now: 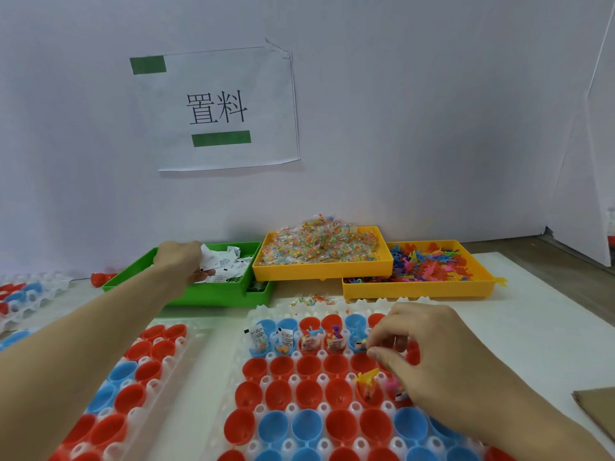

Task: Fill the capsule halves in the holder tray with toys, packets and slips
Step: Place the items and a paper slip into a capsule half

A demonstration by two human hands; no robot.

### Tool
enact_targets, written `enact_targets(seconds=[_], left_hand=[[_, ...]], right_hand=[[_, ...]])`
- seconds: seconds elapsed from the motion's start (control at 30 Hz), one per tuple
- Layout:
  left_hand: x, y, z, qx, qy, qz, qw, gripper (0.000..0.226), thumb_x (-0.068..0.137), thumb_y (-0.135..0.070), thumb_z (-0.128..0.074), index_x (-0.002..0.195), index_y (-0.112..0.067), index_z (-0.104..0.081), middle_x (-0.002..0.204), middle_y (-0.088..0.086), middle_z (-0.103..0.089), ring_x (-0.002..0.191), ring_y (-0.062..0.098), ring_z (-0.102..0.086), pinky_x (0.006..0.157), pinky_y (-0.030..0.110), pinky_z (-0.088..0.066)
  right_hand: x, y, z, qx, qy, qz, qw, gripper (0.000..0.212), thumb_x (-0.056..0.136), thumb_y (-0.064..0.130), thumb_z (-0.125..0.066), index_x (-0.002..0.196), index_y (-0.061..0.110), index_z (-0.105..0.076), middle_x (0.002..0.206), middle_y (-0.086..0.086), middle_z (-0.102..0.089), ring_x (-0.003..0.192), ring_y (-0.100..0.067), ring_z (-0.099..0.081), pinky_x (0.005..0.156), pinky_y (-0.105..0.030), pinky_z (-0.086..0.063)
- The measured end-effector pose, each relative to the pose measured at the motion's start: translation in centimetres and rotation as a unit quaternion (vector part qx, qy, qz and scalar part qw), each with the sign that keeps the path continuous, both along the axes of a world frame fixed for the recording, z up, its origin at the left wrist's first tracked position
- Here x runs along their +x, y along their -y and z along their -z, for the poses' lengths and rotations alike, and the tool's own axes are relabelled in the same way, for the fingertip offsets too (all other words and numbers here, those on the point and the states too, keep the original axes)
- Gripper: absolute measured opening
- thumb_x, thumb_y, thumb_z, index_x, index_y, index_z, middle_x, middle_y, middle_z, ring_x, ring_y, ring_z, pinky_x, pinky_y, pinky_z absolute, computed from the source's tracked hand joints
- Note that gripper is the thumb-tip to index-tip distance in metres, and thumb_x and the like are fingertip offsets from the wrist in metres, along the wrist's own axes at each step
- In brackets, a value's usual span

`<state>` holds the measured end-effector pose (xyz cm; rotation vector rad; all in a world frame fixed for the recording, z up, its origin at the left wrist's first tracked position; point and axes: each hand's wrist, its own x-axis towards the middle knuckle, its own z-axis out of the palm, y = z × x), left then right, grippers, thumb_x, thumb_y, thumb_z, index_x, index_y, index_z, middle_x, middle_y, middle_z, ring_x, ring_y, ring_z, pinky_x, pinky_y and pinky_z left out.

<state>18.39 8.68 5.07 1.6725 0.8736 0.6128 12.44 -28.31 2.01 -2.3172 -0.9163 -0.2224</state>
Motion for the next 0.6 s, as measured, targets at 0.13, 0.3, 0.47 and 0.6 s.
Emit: enact_targets(seconds=[0.13,0.3,0.47,0.6], left_hand=[[0.1,-0.4,-0.1,0.032,-0.022,0.023,0.999,0.020,0.101,-0.012,-0.042,0.104,0.002,-0.055,0.094,0.020,-0.062,0.061,0.028,-0.063,0.034,0.022,-0.048],[0.5,-0.6,-0.7,0.124,-0.030,-0.017,0.992,0.020,0.097,-0.014,-0.051,0.109,-0.004,-0.063,0.093,0.009,-0.058,0.067,0.022,-0.055,0.090,0.047,-0.057],[-0.8,2.1,-2.1,0.091,0.058,-0.019,0.994,0.021,0.095,-0.012,-0.053,0.109,-0.005,-0.068,0.087,0.004,-0.061,0.078,0.022,-0.057,0.082,0.041,-0.057],[-4.1,8.9,-2.9,-0.014,0.157,0.110,0.981,0.014,0.092,-0.007,-0.058,0.085,-0.010,-0.069,0.084,0.004,-0.069,0.073,0.019,-0.064,0.063,0.027,-0.050]], right_hand=[[0.1,0.0,0.1,-0.003,-0.006,0.001,1.000,0.003,0.090,0.039,-0.069,0.089,0.039,-0.072,0.084,0.026,-0.060,0.102,0.014,-0.048,0.072,-0.010,-0.046],[0.1,0.0,0.1,0.004,-0.004,0.005,1.000,0.005,0.091,0.039,-0.068,0.092,0.038,-0.073,0.085,0.027,-0.061,0.098,0.011,-0.051,0.072,-0.011,-0.047],[0.0,0.1,0.0,0.018,0.010,0.040,0.999,0.006,0.091,0.040,-0.067,0.090,0.037,-0.072,0.085,0.025,-0.064,0.089,0.006,-0.056,0.071,-0.013,-0.046],[-0.3,-0.1,-0.5,0.092,0.008,0.029,0.995,0.008,0.090,0.036,-0.067,0.083,0.038,-0.070,0.081,0.024,-0.067,0.088,0.005,-0.061,0.071,-0.012,-0.049]])
